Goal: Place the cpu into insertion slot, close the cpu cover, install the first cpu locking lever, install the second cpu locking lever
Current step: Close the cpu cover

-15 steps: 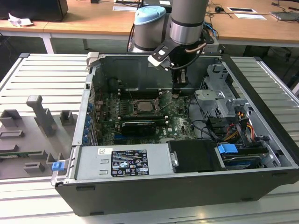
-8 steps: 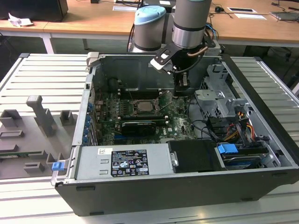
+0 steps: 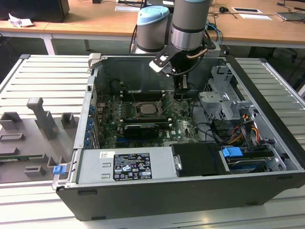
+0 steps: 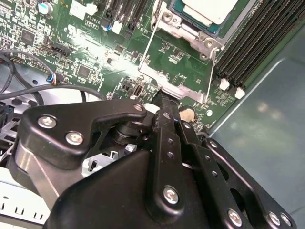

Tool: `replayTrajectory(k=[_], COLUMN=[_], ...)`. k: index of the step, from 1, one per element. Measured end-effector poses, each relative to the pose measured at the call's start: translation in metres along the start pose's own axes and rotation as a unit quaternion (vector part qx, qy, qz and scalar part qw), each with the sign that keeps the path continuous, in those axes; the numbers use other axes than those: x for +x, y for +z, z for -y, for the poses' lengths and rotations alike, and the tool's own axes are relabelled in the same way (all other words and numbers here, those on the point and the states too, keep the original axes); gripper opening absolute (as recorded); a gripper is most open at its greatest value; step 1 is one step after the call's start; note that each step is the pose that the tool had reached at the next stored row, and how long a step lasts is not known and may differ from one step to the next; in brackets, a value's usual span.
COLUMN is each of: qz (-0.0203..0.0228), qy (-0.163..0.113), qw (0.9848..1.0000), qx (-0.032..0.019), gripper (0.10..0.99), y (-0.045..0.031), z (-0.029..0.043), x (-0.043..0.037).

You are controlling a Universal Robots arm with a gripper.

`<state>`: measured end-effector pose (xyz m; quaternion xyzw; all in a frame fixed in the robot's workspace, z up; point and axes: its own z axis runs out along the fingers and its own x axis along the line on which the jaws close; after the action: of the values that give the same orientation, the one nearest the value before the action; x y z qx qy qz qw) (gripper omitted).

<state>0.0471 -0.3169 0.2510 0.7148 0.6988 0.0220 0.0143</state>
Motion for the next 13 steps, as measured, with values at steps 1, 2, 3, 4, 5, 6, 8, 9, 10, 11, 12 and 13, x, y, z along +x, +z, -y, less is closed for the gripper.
replayTrajectory(k=[1,2,3,4,5,6,8,9,10,11,12,13], qz=[0.0000,0.0000,0.0000,0.0000,0.0000,0.0000,0.0000,0.0000,0.0000,-0.0001,0.0000,0.0000], qy=[0.000,0.000,0.000,0.000,0.000,0.000,0.000,0.000,0.000,0.000,0.000,0.000], qw=[1.0000,1.0000,1.0000,1.0000,1.0000,1.0000,1.0000,1.0000,1.0000,1.0000,1.0000,1.0000], qx=[0.0000,0.0000,0.0000,0.0000,0.0000,0.0000,0.0000,0.0000,0.0000,0.0000,0.0000,0.0000], gripper=[0.106,0.106,0.106,0.106,0.106,0.106,0.106,0.106,0.106,0.106,0.106,0.106], y=[0.0001,0.0001,0.0001,0.0002,0.0002,0.0002,0.0002,0.0002,0.0002,0.0003,0.0003,0.0003], z=[0.0003,0.0007,0.0013,0.0016,0.0024,0.0029,0.0047,0.0054,0.0062,0.0067,0.0076,0.0086], x=[0.0000,0.0000,0.0000,0.0000,0.0000,-0.0001,-0.0001,-0.0001,-0.0001,-0.0001,-0.0001,-0.0002])
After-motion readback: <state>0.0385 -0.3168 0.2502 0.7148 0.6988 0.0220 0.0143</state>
